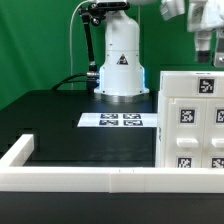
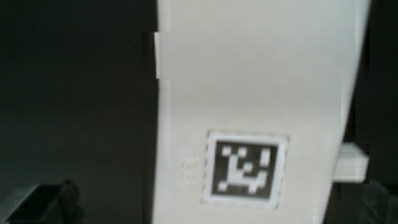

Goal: Assemble cabinet

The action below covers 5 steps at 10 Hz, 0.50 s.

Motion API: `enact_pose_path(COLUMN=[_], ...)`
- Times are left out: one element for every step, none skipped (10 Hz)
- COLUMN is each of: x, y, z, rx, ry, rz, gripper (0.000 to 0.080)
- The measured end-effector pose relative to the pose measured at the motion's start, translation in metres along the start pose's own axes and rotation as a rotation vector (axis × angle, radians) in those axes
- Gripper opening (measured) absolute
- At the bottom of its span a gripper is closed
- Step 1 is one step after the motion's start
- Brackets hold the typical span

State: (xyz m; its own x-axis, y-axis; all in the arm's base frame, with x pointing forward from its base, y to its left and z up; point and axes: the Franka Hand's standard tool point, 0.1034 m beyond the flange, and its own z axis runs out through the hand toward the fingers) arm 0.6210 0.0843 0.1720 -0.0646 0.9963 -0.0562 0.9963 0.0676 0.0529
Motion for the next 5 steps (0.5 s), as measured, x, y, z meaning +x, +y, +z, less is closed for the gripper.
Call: enact_pose_path(x=[-0.0013,-0.0032,-0.0041,-0.0046,-0.0053], y=[-0.0036,-0.0071,-0.0074,-0.0075,-0.0078], z=[0.0050,0.0091,0.0100,0.0107,0.0116], rx=[0.000,0.009,0.010,0.011,0.013], ry=[0.000,-0.001,-0.001,-0.002,-0.002], rz=[0.017,0.022,0.029,0.046,0.056], gripper=[0.0797,0.0797,0.0797,0.0797,0.0797])
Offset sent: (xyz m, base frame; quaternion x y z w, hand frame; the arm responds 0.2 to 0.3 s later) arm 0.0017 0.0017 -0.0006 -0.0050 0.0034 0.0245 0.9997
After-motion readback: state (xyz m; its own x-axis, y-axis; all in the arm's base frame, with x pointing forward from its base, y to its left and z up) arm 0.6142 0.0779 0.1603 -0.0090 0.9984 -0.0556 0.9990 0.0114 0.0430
